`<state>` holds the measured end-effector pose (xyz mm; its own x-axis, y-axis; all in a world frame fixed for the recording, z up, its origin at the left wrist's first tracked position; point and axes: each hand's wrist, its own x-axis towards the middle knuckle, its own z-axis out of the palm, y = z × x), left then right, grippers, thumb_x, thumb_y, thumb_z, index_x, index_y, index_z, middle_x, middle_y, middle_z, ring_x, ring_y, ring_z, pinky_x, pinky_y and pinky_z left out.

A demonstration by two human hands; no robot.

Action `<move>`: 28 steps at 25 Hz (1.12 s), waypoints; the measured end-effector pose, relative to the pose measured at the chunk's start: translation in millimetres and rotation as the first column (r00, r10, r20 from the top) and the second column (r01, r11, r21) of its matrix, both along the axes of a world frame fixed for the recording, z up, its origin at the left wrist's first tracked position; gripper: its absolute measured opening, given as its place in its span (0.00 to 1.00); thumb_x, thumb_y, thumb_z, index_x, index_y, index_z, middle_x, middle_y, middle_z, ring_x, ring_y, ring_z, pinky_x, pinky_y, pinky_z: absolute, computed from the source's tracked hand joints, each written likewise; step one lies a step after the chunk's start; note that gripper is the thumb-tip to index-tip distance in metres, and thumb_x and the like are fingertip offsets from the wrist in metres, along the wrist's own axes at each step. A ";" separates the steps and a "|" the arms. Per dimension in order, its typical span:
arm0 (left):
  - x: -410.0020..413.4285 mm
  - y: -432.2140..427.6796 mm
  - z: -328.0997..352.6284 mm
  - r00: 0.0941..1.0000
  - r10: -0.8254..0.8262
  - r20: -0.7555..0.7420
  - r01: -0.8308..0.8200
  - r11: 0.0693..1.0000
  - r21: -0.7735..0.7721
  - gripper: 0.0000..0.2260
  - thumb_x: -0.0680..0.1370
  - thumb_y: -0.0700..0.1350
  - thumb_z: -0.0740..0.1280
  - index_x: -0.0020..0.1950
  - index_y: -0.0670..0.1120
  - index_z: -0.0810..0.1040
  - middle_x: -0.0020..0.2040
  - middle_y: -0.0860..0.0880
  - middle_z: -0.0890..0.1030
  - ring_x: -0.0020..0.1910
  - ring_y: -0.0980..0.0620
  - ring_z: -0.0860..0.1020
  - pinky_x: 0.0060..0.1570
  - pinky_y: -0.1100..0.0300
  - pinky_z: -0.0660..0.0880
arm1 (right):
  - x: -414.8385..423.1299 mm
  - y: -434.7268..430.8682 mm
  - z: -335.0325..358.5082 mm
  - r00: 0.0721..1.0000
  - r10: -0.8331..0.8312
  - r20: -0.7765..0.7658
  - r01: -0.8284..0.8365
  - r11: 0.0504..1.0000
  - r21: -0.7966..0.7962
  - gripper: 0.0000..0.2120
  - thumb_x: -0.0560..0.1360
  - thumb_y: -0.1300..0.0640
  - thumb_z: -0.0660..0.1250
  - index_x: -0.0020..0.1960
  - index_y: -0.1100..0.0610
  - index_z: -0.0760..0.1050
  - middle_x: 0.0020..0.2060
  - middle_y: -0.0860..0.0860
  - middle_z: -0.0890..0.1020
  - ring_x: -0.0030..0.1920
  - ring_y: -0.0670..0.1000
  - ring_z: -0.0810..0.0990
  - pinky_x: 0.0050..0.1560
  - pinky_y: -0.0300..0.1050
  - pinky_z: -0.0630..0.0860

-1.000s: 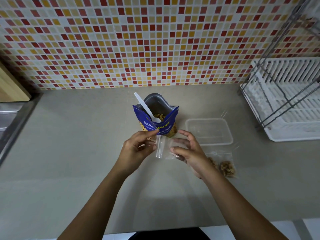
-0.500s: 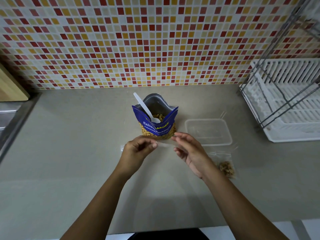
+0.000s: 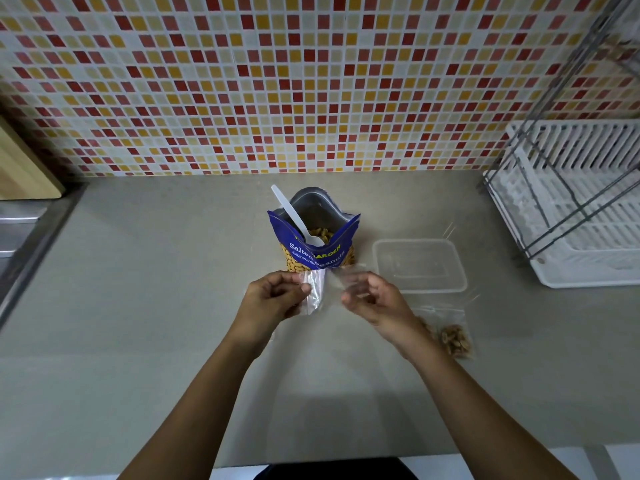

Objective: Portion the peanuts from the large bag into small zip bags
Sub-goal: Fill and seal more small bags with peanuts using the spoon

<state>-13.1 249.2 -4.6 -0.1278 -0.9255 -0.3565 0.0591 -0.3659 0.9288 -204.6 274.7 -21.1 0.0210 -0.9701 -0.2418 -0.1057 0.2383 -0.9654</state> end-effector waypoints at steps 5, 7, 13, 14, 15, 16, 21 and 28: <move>-1.8 1.4 5.9 0.978 0.032 -0.205 -0.011 0.994 0.105 0.10 0.77 0.31 0.61 0.50 0.40 0.80 0.39 0.47 0.84 0.38 0.52 0.82 0.38 0.62 0.80 | -1.2 -2.4 -9.3 0.987 -0.153 -0.049 0.149 0.986 -0.068 0.12 0.69 0.46 0.73 0.37 0.55 0.79 0.33 0.53 0.84 0.37 0.49 0.78 0.45 0.50 0.74; -1.5 1.5 9.2 0.947 0.071 -0.313 -0.020 0.987 0.161 0.11 0.77 0.30 0.60 0.50 0.39 0.80 0.38 0.46 0.85 0.36 0.53 0.83 0.36 0.63 0.80 | -1.7 -3.2 -8.2 0.989 -0.127 -0.078 0.121 0.990 -0.068 0.08 0.72 0.52 0.71 0.35 0.52 0.81 0.33 0.49 0.84 0.36 0.46 0.80 0.47 0.50 0.76; -4.2 6.2 11.0 0.899 0.140 -0.415 -0.034 0.967 0.253 0.11 0.76 0.29 0.59 0.51 0.39 0.79 0.37 0.46 0.84 0.35 0.52 0.84 0.35 0.64 0.81 | 4.1 -2.9 -9.8 0.991 -0.103 -0.089 0.097 0.993 -0.073 0.10 0.75 0.57 0.68 0.36 0.48 0.81 0.31 0.44 0.84 0.36 0.42 0.80 0.46 0.43 0.76; -4.7 6.5 11.1 0.908 0.133 -0.398 -0.035 0.969 0.245 0.11 0.76 0.30 0.59 0.51 0.39 0.79 0.37 0.46 0.85 0.35 0.53 0.84 0.35 0.64 0.81 | 4.8 -2.7 -9.4 0.992 -0.106 -0.069 0.102 0.993 -0.054 0.09 0.75 0.58 0.67 0.36 0.50 0.80 0.31 0.44 0.83 0.35 0.41 0.80 0.46 0.41 0.76; -4.8 6.5 11.0 0.918 0.126 -0.376 -0.038 0.971 0.234 0.10 0.76 0.30 0.60 0.51 0.39 0.79 0.37 0.47 0.85 0.35 0.53 0.84 0.35 0.65 0.80 | 5.4 -2.5 -9.1 0.993 -0.108 -0.045 0.106 0.994 -0.038 0.09 0.75 0.59 0.67 0.37 0.51 0.80 0.31 0.44 0.83 0.35 0.41 0.80 0.46 0.40 0.75; -4.6 6.4 11.3 0.929 0.119 -0.350 -0.040 0.974 0.224 0.10 0.76 0.30 0.61 0.51 0.39 0.79 0.36 0.47 0.84 0.34 0.53 0.83 0.34 0.65 0.80 | 5.6 -1.9 -8.5 0.994 -0.107 -0.026 0.106 0.994 -0.033 0.08 0.75 0.59 0.67 0.38 0.52 0.80 0.31 0.45 0.83 0.35 0.42 0.80 0.46 0.40 0.75; 1.4 5.4 13.7 0.977 0.073 -0.200 -0.039 0.985 0.170 0.07 0.76 0.32 0.64 0.49 0.40 0.80 0.37 0.47 0.83 0.34 0.53 0.82 0.33 0.64 0.80 | 3.5 2.5 1.3 0.985 -0.136 0.103 0.141 0.989 -0.041 0.05 0.72 0.63 0.70 0.41 0.53 0.79 0.33 0.46 0.81 0.34 0.42 0.77 0.40 0.36 0.74; 11.6 3.9 10.0 0.977 -0.001 0.213 -0.007 0.999 0.038 0.05 0.75 0.35 0.67 0.47 0.43 0.81 0.42 0.42 0.81 0.41 0.47 0.81 0.39 0.62 0.81 | 4.3 4.0 1.7 0.955 -0.210 0.208 0.185 0.974 0.134 0.07 0.76 0.58 0.64 0.43 0.54 0.80 0.31 0.46 0.81 0.36 0.45 0.76 0.39 0.36 0.72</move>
<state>-1.5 253.1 5.4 -0.0419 -0.9110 -0.4103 -0.1377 -0.4015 0.9055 -200.4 278.7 -19.4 -0.1032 -0.9273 -0.3598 0.1653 0.3407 -0.9255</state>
